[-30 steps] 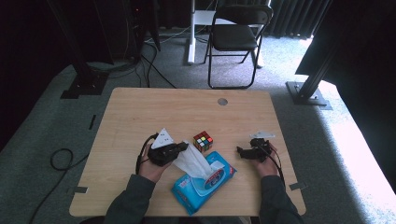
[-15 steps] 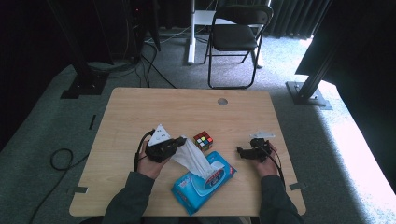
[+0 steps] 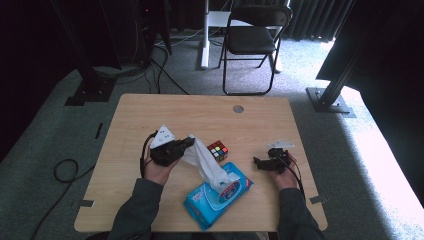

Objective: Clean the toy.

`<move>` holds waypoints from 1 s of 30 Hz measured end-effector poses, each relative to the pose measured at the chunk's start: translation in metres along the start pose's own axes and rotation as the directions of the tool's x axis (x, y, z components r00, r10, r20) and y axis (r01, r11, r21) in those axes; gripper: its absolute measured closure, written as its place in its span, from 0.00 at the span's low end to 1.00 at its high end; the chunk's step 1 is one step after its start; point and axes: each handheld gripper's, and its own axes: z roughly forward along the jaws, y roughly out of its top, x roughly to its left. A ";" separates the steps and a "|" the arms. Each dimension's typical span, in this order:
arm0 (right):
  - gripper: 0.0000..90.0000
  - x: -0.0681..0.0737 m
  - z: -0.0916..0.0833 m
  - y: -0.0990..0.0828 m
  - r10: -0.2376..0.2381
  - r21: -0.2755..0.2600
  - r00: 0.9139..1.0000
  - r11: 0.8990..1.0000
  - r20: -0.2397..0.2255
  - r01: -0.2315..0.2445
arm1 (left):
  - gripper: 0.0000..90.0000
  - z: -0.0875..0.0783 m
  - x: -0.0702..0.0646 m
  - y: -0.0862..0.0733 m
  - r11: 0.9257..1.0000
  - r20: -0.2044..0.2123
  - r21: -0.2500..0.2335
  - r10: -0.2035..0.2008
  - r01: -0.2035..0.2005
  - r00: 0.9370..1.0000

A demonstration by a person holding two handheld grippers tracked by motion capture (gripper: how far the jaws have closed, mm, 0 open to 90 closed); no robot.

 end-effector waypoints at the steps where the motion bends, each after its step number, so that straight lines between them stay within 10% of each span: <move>1: 0.13 0.000 0.000 0.000 0.000 0.000 1.000 1.000 0.000 0.000 | 0.99 0.000 0.001 0.001 1.000 -0.003 -0.002 0.002 -0.002 1.000; 30: 0.13 0.000 0.000 0.000 0.001 0.000 1.000 1.000 0.000 -0.001 | 0.99 0.041 0.004 0.047 0.999 0.028 -0.047 0.019 -0.017 0.999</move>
